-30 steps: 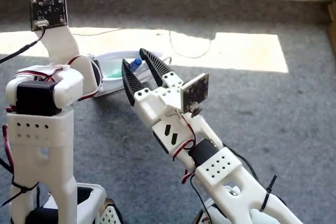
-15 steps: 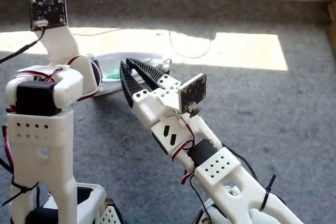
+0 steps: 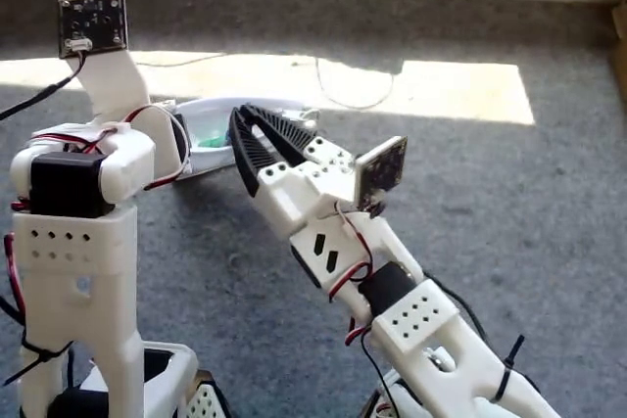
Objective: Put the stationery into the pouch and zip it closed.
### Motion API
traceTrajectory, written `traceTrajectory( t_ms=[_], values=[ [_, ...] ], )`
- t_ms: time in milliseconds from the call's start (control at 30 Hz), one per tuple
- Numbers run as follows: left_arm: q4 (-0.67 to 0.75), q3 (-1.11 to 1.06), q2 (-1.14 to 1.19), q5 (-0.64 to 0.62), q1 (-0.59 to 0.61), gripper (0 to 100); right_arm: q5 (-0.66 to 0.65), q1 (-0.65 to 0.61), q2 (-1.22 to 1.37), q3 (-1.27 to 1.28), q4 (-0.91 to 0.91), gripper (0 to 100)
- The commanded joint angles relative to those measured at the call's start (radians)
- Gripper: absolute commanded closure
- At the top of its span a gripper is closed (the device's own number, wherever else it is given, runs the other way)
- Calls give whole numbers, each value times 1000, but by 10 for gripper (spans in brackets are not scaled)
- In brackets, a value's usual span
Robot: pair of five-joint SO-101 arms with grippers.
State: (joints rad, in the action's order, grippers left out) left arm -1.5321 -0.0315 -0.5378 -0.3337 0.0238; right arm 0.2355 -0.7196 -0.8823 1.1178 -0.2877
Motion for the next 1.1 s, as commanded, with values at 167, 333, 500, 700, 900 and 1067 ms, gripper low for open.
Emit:
traceTrajectory(
  t_ms=[167, 333, 500, 700, 900, 1067],
  values=[
    [6, 16, -24, 6, 47, 993, 204, 42, -139, -134, 216, 994],
    [5, 15, -24, 6, 47, 993, 209, 41, -137, -131, 216, 991],
    [2, 15, -24, 6, 47, 993, 209, 41, -137, -131, 222, 972],
    [0, 12, -24, 6, 47, 993, 209, 41, -148, -131, 225, 777],
    [3, 10, -24, 6, 47, 993, 172, 68, -150, -180, 349, 899],
    [6, 8, -24, 6, 47, 993, 132, 110, -150, -262, 467, 989]
  ],
)
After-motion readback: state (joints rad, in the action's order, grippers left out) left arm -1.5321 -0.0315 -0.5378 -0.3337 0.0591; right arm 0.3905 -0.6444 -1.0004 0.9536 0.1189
